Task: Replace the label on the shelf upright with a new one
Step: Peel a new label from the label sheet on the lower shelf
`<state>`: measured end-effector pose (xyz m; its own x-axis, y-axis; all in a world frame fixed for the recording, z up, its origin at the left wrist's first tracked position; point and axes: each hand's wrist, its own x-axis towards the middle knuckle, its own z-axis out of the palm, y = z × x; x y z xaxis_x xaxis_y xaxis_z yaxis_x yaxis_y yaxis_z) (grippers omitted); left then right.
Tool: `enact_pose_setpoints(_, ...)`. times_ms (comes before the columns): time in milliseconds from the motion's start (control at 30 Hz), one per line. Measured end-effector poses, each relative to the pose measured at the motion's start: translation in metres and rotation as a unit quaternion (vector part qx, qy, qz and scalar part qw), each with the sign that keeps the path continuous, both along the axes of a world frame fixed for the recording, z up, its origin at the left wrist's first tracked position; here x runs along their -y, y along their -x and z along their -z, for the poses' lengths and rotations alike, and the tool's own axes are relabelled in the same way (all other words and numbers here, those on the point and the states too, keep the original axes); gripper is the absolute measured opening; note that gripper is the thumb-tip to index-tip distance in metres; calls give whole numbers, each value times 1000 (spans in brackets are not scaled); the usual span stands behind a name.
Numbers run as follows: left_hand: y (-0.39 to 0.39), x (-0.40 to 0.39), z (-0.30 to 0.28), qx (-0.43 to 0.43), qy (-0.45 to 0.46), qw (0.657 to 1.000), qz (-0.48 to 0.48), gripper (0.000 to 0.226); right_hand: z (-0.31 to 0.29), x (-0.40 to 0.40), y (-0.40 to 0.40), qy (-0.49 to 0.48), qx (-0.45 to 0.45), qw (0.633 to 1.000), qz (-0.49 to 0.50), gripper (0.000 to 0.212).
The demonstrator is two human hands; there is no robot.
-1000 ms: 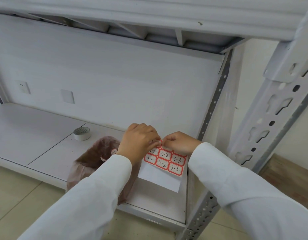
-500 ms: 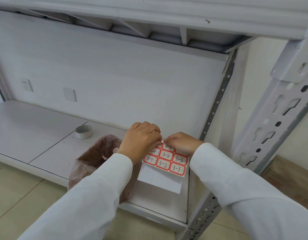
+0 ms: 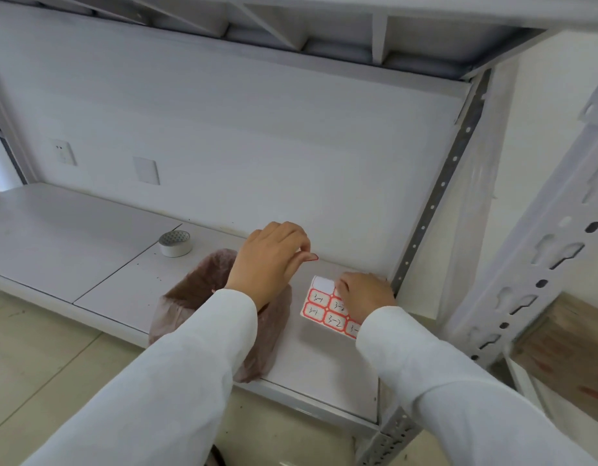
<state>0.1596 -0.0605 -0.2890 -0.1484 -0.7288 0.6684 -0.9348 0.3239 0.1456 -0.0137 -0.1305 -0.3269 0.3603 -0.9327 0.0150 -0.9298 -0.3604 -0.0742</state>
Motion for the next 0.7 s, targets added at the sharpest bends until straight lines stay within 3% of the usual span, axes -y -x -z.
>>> enact_pose_setpoints(67,-4,1,3,-2,-3,1000,-4,31,14,-6,-2,73,-31,996,-41,29)
enact_pose_setpoints(133,-8,1,6,-4,-5,1000,-10,30,35,-12,0,71,-32,995,-65,26)
enact_pose_setpoints(233,-11,3,11,-11,-10,1000,-12,27,80,-17,3,-56,-75,993,-72,27)
enact_pose_setpoints(333,-12,5,14,-9,-22,1000,-6,29,120,-22,4,-262,-155,952,-37,38)
enact_pose_setpoints(500,-10,10,18,-16,-35,999,-4,23,145,-21,7,-282,-186,941,-27,61)
enact_pose_setpoints(600,-6,11,17,-15,-61,998,-5,23,137,-11,4,-283,-149,947,-28,46)
enact_pose_setpoints(700,-3,14,15,-9,-122,993,-6,24,109,-3,1,-239,-11,971,11,39)
